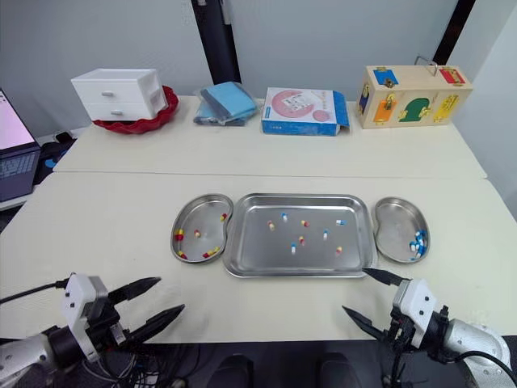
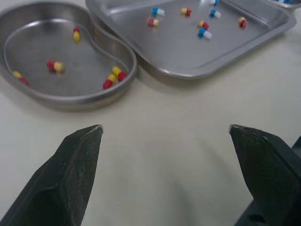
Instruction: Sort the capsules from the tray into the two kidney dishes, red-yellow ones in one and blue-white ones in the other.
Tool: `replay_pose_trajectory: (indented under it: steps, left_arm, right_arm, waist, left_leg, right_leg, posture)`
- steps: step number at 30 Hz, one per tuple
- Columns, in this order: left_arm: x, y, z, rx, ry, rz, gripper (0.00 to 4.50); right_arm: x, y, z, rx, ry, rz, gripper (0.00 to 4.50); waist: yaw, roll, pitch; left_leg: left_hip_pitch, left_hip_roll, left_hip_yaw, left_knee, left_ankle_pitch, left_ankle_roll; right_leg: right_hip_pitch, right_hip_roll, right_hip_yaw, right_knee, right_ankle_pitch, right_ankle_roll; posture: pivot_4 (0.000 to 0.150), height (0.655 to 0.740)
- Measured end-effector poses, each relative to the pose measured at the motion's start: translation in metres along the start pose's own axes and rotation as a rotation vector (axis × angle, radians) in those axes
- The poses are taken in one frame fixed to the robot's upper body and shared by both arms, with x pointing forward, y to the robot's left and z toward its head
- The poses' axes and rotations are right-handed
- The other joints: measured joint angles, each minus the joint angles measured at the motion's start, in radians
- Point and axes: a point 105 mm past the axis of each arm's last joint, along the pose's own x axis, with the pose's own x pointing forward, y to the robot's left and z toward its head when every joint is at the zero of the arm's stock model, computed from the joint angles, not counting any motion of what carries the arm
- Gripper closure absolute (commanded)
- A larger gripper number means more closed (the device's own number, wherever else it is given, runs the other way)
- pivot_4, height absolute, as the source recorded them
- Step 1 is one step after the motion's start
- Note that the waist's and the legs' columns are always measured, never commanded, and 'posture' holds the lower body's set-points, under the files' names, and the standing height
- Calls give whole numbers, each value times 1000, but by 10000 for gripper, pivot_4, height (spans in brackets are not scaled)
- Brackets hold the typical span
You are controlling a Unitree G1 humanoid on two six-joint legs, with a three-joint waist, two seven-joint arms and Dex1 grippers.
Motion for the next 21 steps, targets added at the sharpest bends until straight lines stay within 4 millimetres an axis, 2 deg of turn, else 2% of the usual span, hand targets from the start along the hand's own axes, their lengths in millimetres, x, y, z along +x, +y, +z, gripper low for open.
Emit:
replay_pose_trajectory:
  steps: [1,7,11,14,21]
  left_arm:
    - [3,1,4,12,-6,-2,414]
    - [51,2,44,77,-79,-56,414]
    - [82,-5,68,118,-116,-97,414]
    - [105,-6,74,118,-105,-112,414]
    - [137,-8,75,111,-62,-115,414]
  right_arm:
    - [-1,0,-2,1,5,-8,0]
    - [-8,-6,-8,23,-2,-104,0]
    - [-4,-9,3,3,-45,-122,0]
    - [1,-9,17,-18,-86,-127,0]
    - [14,-5,38,-27,-121,-87,0]
  waist:
    - [1,0,0]
    - [3,1,0]
    - [2,2,0]
    - [-3,3,0]
    - [-6,4,0]
  left_leg:
    - [0,0,0,0,0,0]
    - [1,0,0,0,0,0]
    - [1,0,0,0,0,0]
    - [1,0,0,0,0,0]
    - [1,0,0,0,0,0]
  right_leg:
    - [0,0,0,0,0,0]
    - [1,0,1,0,0,0]
    - [1,0,1,1,0,0]
    - [1,1,1,1,0,1]
    - [1,1,1,0,0,1]
  posture:
    - [1500,7078]
    - [1500,7078]
    - [1500,7078]
    - [1500,7078]
    - [1500,7078]
